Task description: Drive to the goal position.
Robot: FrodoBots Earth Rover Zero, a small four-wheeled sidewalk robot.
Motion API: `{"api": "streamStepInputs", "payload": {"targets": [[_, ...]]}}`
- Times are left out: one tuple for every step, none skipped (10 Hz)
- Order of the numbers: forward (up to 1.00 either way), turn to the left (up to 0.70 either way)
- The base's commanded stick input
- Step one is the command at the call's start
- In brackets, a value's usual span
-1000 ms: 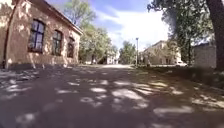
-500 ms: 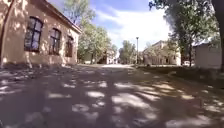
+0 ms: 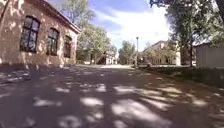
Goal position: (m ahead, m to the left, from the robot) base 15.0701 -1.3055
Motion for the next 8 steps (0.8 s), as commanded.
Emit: {"api": "streamStepInputs", "payload": {"targets": [[0.70,0.06],[0.70,0.06],[0.70,0.06],[0.70,0.06],[0.70,0.06],[0.70,0.06],[0.70,0.06],[0.70,0.06]]}}
